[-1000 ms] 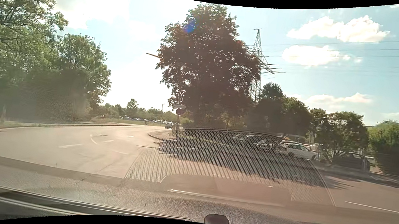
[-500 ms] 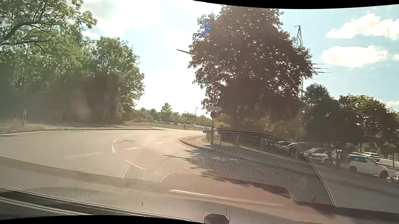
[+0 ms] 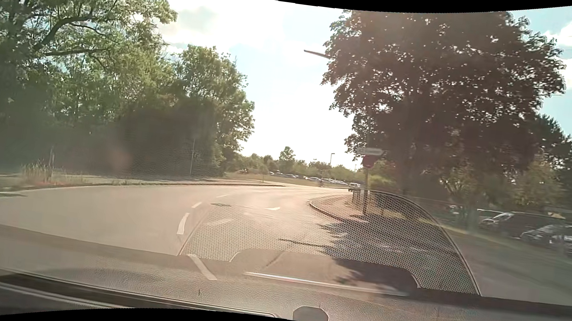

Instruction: Follow the waypoints while adhering to traffic rules and regulations

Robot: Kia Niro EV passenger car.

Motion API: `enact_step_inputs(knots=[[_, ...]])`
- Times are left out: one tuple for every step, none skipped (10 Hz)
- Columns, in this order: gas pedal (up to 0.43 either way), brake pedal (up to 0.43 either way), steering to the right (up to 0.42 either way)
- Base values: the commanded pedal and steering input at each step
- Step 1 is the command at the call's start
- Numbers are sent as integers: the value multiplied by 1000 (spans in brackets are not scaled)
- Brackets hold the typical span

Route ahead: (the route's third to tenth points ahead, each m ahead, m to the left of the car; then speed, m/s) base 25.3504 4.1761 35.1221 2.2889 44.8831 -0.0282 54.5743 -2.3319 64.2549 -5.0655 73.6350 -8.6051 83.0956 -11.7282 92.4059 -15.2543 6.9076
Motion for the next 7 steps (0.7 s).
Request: enact_step_inputs(knots=[[280,6,-163],[260,6,-143],[260,6,-127],[260,6,-108],[248,6,-81],[248,6,-50],[248,6,-25]])
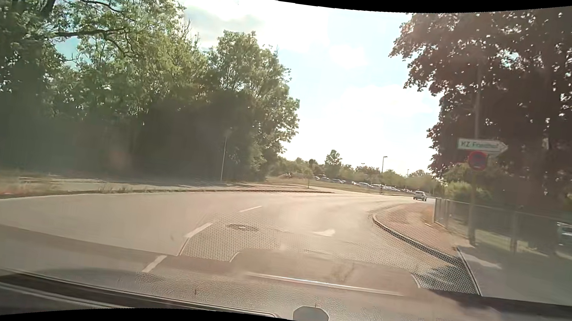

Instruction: Follow the waypoints while adhering to traffic rules and regulations

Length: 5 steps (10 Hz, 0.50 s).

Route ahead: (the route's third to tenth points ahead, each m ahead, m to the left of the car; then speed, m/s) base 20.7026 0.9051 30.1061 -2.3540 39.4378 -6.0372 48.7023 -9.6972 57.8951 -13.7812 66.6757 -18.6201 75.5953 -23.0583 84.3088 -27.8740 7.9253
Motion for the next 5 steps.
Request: enact_step_inputs(knots=[[248,6,-3],[248,6,15],[248,6,32],[248,6,42],[240,6,52]])
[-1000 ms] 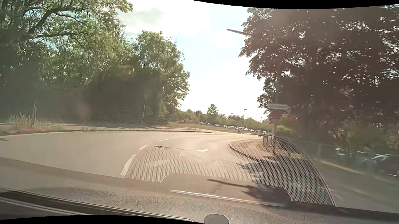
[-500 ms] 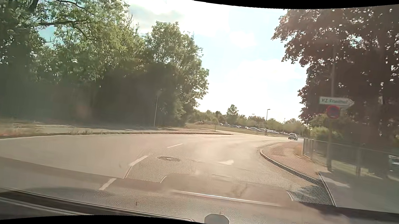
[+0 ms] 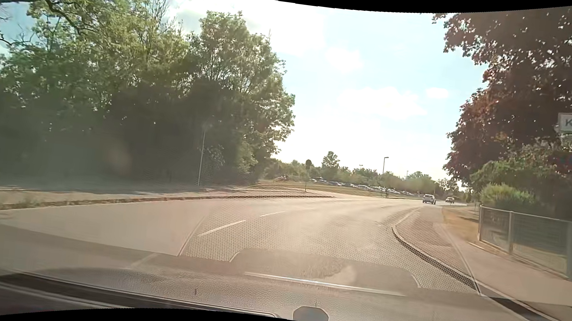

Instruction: Follow the waypoints while adhering to traffic rules and regulations

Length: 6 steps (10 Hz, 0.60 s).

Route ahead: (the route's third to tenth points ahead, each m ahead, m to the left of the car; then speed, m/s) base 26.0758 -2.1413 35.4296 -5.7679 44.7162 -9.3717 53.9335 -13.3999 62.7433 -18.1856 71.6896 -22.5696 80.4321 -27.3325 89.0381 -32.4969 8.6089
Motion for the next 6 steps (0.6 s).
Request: enact_step_inputs(knots=[[240,6,63],[240,6,73],[228,6,86],[209,6,95],[209,6,101],[197,6,101]])
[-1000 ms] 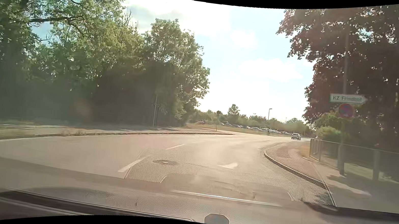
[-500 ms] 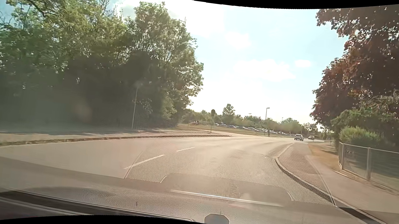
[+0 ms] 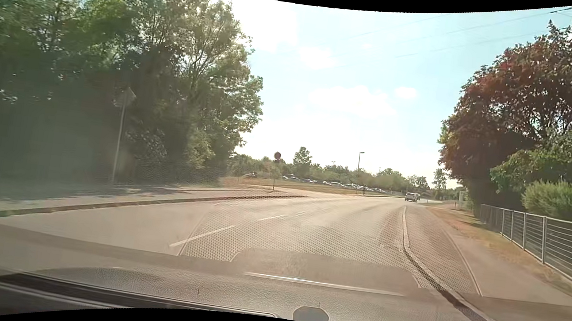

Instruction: Follow the waypoints while adhering to traffic rules and regulations

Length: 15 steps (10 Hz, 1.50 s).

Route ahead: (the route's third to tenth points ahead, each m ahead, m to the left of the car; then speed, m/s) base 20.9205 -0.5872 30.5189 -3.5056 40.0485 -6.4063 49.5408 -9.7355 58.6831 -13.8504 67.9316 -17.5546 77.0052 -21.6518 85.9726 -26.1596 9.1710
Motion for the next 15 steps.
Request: enact_step_inputs(knots=[[197,6,101],[197,6,101],[197,6,100],[197,6,94],[197,6,88],[197,6,83],[197,6,77],[197,6,70],[197,6,62],[197,6,56],[197,6,52],[197,6,49],[189,6,42],[157,6,38],[150,6,37]])
